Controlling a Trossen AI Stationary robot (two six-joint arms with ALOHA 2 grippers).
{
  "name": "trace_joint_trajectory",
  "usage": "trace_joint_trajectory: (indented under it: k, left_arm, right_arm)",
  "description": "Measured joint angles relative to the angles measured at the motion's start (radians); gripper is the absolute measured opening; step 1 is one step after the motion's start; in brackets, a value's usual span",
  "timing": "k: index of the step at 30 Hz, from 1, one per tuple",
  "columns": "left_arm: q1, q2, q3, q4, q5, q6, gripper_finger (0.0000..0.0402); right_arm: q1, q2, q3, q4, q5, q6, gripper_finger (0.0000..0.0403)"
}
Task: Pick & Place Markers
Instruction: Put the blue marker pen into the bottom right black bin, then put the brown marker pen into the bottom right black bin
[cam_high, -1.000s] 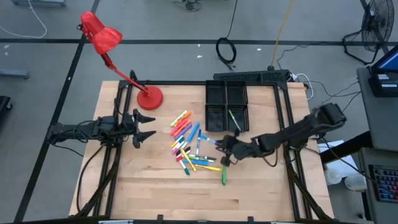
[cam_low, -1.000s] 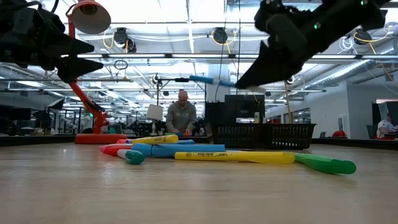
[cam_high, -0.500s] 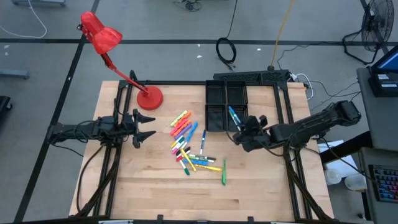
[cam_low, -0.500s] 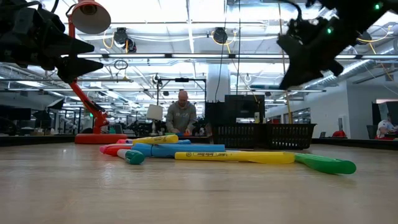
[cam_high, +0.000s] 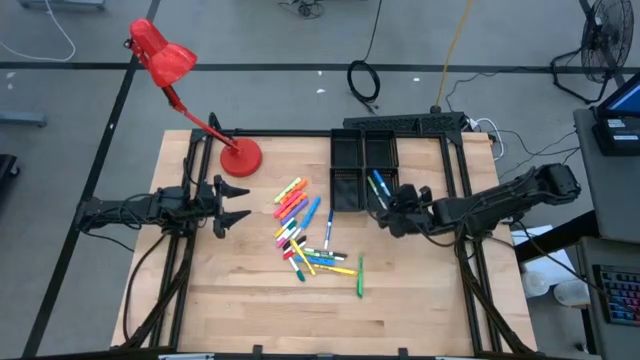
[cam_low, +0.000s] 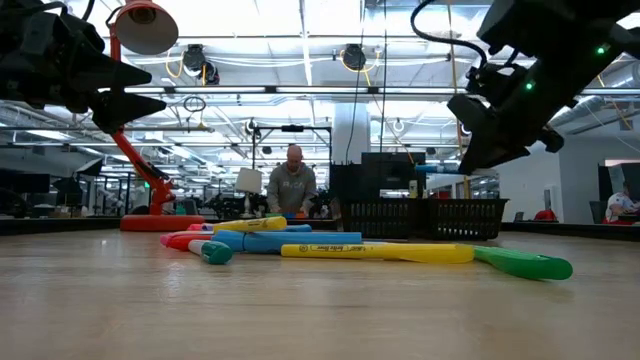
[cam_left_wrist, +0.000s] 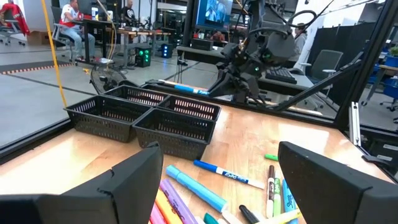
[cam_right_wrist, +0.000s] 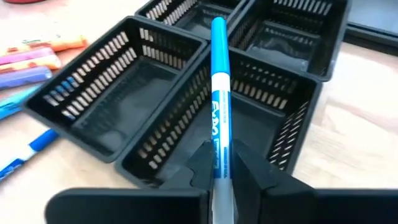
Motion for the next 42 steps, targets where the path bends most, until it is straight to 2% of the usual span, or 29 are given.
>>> trace_joint_trajectory:
  k: [7,14,24,34,38,42]
  left_arm:
    - [0.0,0.0,0.0,0.0,0.0,0.0,0.0324]
    - [0.0,0.0,0.0,0.0,0.0,0.0,0.0324]
    - [0.0,0.0,0.0,0.0,0.0,0.0,0.0324]
    - [0.0,0.0,0.0,0.0,0.0,0.0,0.0324]
    - [0.0,0.0,0.0,0.0,0.0,0.0,0.0324]
    - [0.0,0.0,0.0,0.0,0.0,0.0,0.0324]
  right_arm:
    - [-0.024,0.0,-0.036,0.028,0.0,-0.004,0.0033]
    - [-0.036,0.0,-0.059,0.104,0.0,-0.076,0.0031]
    - [-0.036,0.0,-0.059,0.107,0.002,-0.081,0.0061]
    - [-0.036,0.0,-0.059,0.132,0.035,-0.116,0.0068]
    - [-0.012,0.0,-0.06,0.331,0.02,-0.291,0.007]
    - [0.04,0.0,-0.06,0.668,-0.097,-0.535,0.0075]
